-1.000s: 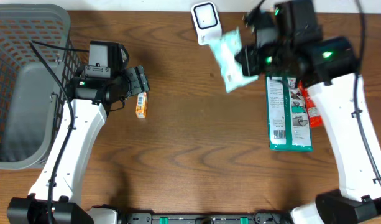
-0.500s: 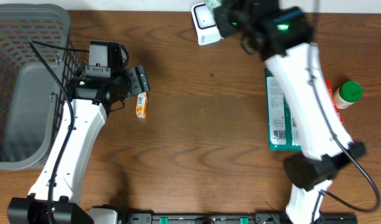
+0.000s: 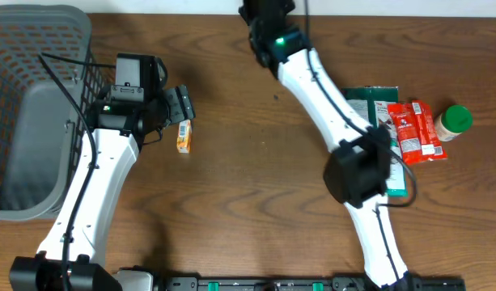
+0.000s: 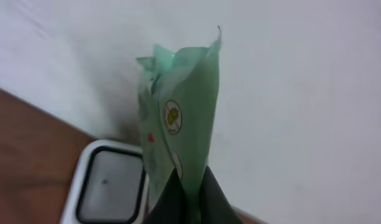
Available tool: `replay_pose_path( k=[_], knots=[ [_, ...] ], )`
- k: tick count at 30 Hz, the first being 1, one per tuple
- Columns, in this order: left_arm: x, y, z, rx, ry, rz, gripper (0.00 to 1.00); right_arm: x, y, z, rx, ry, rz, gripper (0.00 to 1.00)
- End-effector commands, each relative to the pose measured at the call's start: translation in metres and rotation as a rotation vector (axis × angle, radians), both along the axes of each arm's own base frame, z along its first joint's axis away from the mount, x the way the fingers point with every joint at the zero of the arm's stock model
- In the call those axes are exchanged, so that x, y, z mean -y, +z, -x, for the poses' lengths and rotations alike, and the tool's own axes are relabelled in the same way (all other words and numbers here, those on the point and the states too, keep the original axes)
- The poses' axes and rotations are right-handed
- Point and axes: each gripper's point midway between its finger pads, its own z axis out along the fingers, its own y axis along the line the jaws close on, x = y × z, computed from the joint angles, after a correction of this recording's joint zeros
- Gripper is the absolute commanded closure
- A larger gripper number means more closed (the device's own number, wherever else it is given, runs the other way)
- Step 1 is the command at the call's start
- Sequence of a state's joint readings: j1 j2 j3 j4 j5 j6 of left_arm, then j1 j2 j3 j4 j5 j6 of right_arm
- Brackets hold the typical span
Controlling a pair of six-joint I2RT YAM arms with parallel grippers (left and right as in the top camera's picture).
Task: Scan the item barcode
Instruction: 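Carry the wipes pack up and hold it under the white scanner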
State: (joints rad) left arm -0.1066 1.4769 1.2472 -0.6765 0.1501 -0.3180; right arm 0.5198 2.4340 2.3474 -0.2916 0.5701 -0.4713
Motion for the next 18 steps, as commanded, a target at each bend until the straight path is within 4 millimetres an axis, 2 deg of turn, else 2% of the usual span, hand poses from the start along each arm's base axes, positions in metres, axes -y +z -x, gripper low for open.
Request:
replay_pose_path(
  k=[1,9,14,18],
  knots=[
    [-0.002,0.003,0.0,0.008,0.009,-0.009,0.16,-0.013,-0.02,-0.006,0.038,-0.013,0.244,0.99],
    [-0.002,0.003,0.0,0.008,0.009,-0.009,0.16,-0.029,-0.074,-0.026,0.121,-0.01,0.467,0.99],
    [-0.002,0.003,0.0,0.008,0.009,-0.009,0.16,-0.022,-0.09,-0.032,0.133,-0.03,0.586,0.99],
    [-0.002,0.003,0.0,0.008,0.009,-0.009,0.16,-0.024,-0.107,-0.031,0.098,-0.005,0.59,0.99]
  ],
)
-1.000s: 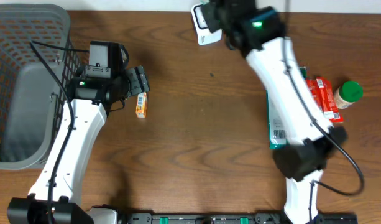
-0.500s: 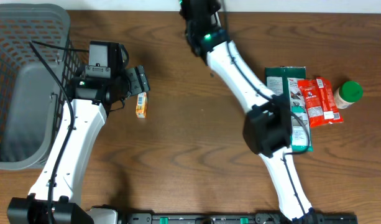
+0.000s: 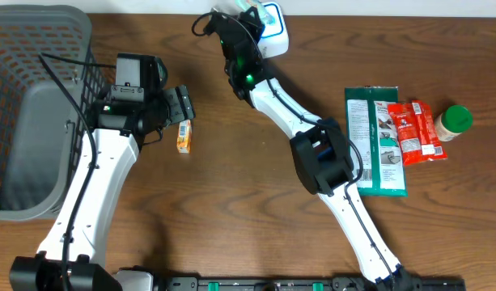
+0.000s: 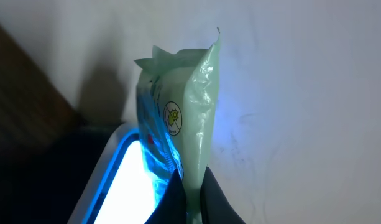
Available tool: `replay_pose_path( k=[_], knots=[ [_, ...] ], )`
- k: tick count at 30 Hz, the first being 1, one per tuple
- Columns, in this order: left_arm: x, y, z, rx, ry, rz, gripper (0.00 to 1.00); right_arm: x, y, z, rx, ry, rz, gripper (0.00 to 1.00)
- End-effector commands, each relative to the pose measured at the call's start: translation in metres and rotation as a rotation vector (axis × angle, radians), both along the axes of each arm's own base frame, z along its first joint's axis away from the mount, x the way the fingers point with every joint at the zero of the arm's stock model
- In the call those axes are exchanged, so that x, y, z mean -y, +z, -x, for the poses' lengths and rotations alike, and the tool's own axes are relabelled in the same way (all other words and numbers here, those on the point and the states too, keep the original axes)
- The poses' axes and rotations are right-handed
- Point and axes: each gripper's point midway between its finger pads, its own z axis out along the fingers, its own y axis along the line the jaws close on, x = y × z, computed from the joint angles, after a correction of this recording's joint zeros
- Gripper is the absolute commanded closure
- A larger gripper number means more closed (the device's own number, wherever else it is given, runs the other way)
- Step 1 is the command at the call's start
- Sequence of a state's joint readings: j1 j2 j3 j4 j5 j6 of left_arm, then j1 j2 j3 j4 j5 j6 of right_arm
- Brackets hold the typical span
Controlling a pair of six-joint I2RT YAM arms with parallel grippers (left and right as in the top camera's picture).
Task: Scan the item barcode
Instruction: 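Carry the wipes pack up and hold it under the white scanner, then carry the wipes pack right and lower it onto the red items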
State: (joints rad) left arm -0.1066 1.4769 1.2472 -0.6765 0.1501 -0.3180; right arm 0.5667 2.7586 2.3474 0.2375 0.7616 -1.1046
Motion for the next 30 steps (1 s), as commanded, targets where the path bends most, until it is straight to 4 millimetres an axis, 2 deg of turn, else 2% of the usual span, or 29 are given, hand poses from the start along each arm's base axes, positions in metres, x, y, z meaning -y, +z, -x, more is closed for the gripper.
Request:
replay_pose_path(
  k=[1,10,21,26,30],
  knots=[
    [-0.002,0.003,0.0,0.008,0.009,-0.009,0.16,-0.001,-0.001,0.001,-0.01,-0.009,0.018,0.99],
    [-0.002,0.003,0.0,0.008,0.009,-0.009,0.16,-0.008,-0.032,0.011,-0.101,-0.014,-0.119,0.99],
    [-0.002,0.003,0.0,0.008,0.009,-0.009,0.16,-0.014,-0.029,0.01,-0.085,0.004,-0.186,0.99],
    [-0.002,0.003,0.0,0.008,0.009,-0.009,0.16,-0.004,-0.008,0.006,-0.051,-0.017,-0.237,0.99],
    [-0.002,0.003,0.0,0.008,0.009,-0.009,0.16,-0.001,0.041,0.007,0.024,-0.022,-0.368,0.99]
  ],
)
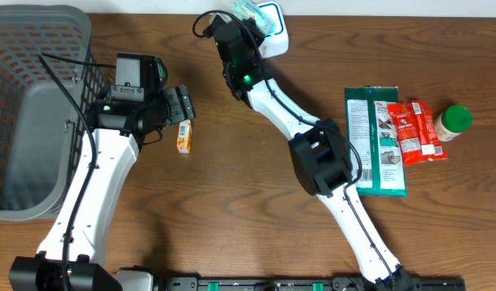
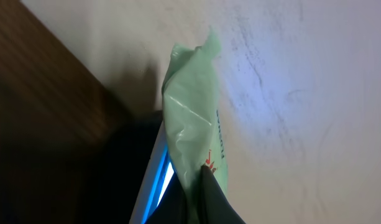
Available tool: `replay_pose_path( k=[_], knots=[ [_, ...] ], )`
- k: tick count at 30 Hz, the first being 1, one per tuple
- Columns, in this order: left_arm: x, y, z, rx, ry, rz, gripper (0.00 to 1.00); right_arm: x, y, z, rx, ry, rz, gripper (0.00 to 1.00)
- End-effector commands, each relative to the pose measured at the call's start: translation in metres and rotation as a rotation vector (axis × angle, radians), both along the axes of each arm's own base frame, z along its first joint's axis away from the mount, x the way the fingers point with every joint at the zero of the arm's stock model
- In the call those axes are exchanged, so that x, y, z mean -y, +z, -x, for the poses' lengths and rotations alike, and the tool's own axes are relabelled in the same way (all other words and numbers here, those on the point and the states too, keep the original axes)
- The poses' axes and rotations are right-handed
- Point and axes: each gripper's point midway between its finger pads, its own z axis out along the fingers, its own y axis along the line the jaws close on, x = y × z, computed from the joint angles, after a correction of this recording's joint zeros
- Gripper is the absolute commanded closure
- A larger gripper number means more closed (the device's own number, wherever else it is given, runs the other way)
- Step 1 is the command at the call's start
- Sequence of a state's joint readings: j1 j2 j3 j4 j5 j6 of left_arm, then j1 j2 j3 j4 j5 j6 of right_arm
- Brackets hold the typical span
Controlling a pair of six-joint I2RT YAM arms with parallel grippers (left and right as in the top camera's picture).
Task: Scan the item barcode
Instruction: 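Carry the wipes pack right and lower it onto the red items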
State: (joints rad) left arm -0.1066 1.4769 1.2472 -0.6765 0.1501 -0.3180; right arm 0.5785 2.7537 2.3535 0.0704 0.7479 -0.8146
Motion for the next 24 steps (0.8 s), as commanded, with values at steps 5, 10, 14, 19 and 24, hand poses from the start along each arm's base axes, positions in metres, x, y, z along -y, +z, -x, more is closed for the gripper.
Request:
replay_pose_path(
  k=[5,10,14,19,24],
  knots=[
    [-0.003,0.003,0.0,0.008,0.009,-0.009,0.16,0.018,0.154,0.018,0.145,-0.034,-0.296,0.99],
    [-0.002,0.003,0.0,0.008,0.009,-0.009,0.16,0.043,0.226,0.065,0.032,0.007,-0.391,0.99],
    [-0.002,0.003,0.0,0.008,0.009,-0.009,0.16,0.076,0.241,0.109,-0.129,-0.033,-0.546,0.99],
    [-0.002,0.003,0.0,0.008,0.009,-0.009,0.16,0.104,0.23,0.177,-0.467,0.014,-0.68,0.99],
    [-0.002,0.003,0.0,0.008,0.009,-0.009,0.16,0.144,0.214,0.225,-0.735,0.024,-0.773,0.99]
  ],
)
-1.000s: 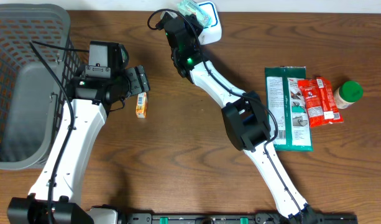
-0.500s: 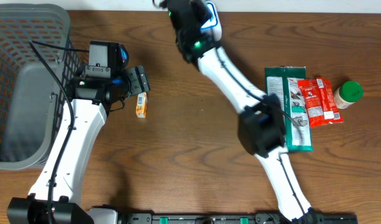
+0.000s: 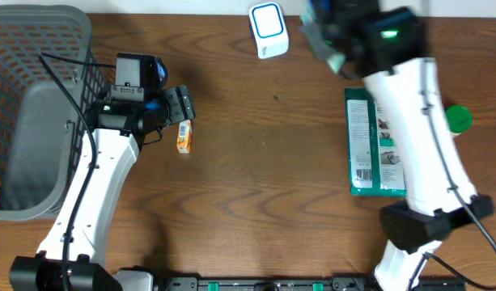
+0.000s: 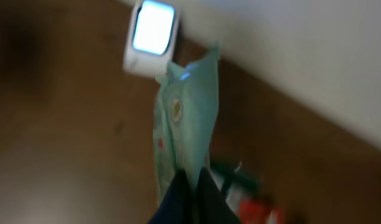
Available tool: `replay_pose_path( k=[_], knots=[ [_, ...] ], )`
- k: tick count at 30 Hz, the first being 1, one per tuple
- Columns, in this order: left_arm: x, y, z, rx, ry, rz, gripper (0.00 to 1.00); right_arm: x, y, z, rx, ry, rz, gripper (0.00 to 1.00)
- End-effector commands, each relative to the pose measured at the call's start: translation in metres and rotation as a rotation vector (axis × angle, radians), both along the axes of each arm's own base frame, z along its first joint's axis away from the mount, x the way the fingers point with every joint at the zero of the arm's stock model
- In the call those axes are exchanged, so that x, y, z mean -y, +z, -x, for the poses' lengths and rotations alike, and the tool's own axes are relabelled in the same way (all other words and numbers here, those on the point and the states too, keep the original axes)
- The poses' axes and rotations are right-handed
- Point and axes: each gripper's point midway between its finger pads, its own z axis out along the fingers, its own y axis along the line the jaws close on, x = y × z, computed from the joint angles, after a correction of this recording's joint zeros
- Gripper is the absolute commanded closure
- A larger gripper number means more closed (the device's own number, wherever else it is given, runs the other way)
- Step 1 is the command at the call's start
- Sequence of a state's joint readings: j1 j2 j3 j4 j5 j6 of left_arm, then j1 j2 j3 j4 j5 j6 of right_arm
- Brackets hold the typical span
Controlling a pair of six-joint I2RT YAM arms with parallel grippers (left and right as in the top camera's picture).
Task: Scan the item barcode
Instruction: 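Carry the wipes pack right and lower it onto the red items, then open the right gripper, release the wipes pack and move left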
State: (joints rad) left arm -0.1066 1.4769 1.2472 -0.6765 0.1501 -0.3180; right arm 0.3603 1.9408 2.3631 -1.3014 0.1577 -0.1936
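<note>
My right gripper (image 4: 190,185) is shut on the lower edge of a pale green pouch (image 4: 187,118), which stands up from the fingers. In the overhead view the pouch (image 3: 320,36) is blurred, held above the table to the right of the white scanner (image 3: 268,30). In the right wrist view the scanner (image 4: 151,36) lies beyond the pouch, its window lit pale blue. My left gripper (image 3: 181,103) rests at the left, jaws apart, just above a small orange box (image 3: 184,136).
A grey wire basket (image 3: 21,48) fills the far left. A dark green packet (image 3: 375,145) lies at the right under my right arm, with a green-capped jar (image 3: 458,119) beside it. A red packet (image 4: 258,208) shows at the wrist view's bottom edge.
My right gripper, still shut on the pouch, has moved from right against the scanner window to a spot up and to the scanner's right. The left arm has not moved.
My right gripper held the pouch upright beside the dark scanner window. Then the window glowed blue against the pouch, and the pouch stayed at the lit scanner, turned. Now the pouch is held away to the right.
</note>
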Motion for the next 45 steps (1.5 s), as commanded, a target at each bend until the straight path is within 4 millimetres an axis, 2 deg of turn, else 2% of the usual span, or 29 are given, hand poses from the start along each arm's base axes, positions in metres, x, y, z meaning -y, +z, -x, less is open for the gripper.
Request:
replay_pose_path(
  k=[1,7,10,15,21,28,30,31,32,33,36,38,40,42,45],
  knots=[
    [-0.002,0.003,0.0,0.008,0.009,-0.009,0.16,0.01,-0.01,0.026,-0.173,0.05,-0.207,0.99],
    [-0.002,0.003,0.0,0.008,0.009,-0.009,0.16,0.079,-0.054,0.045,-0.389,-0.106,-0.244,0.99],
    [-0.002,0.003,0.0,0.008,0.009,-0.009,0.16,0.11,-0.084,0.046,-0.457,-0.173,-0.244,0.99],
    [-0.002,0.003,0.0,0.008,0.009,-0.009,0.16,0.15,-0.144,0.053,-0.561,-0.269,-0.261,0.99],
    [-0.002,0.003,0.0,0.008,0.009,-0.009,0.16,0.186,-0.209,0.056,-0.582,-0.362,-0.289,0.99],
    [-0.002,0.003,0.0,0.008,0.009,-0.009,0.16,0.204,-0.261,0.055,-0.534,-0.367,-0.284,0.99],
    [-0.003,0.003,0.0,0.008,0.009,-0.009,0.16,0.205,-0.267,0.055,-0.526,-0.37,-0.285,0.98],
    [-0.003,0.003,0.0,0.008,0.009,-0.009,0.16,0.205,-0.269,0.055,-0.525,-0.371,-0.284,0.91],
    [-0.002,0.003,0.0,0.008,0.009,-0.009,0.16,0.205,-0.269,0.055,-0.523,-0.371,-0.284,0.8],
    [-0.003,0.003,0.0,0.008,0.009,-0.009,0.16,0.205,-0.268,0.054,-0.519,-0.37,-0.284,0.75],
    [-0.003,0.003,0.0,0.008,0.009,-0.009,0.16,0.206,-0.256,0.048,-0.504,-0.375,-0.29,0.65],
    [-0.002,0.003,0.0,0.008,0.009,-0.009,0.16,0.2,-0.238,0.044,-0.501,-0.358,-0.328,0.59],
    [-0.002,0.003,0.0,0.008,0.009,-0.009,0.16,0.186,-0.218,0.039,-0.498,-0.317,-0.399,0.51],
    [-0.002,0.003,0.0,0.008,0.009,-0.009,0.16,0.158,-0.19,0.033,-0.492,-0.235,-0.523,0.46],
    [-0.002,0.003,0.0,0.008,0.009,-0.009,0.16,0.128,-0.173,0.033,-0.509,-0.163,-0.636,0.41]
  ],
)
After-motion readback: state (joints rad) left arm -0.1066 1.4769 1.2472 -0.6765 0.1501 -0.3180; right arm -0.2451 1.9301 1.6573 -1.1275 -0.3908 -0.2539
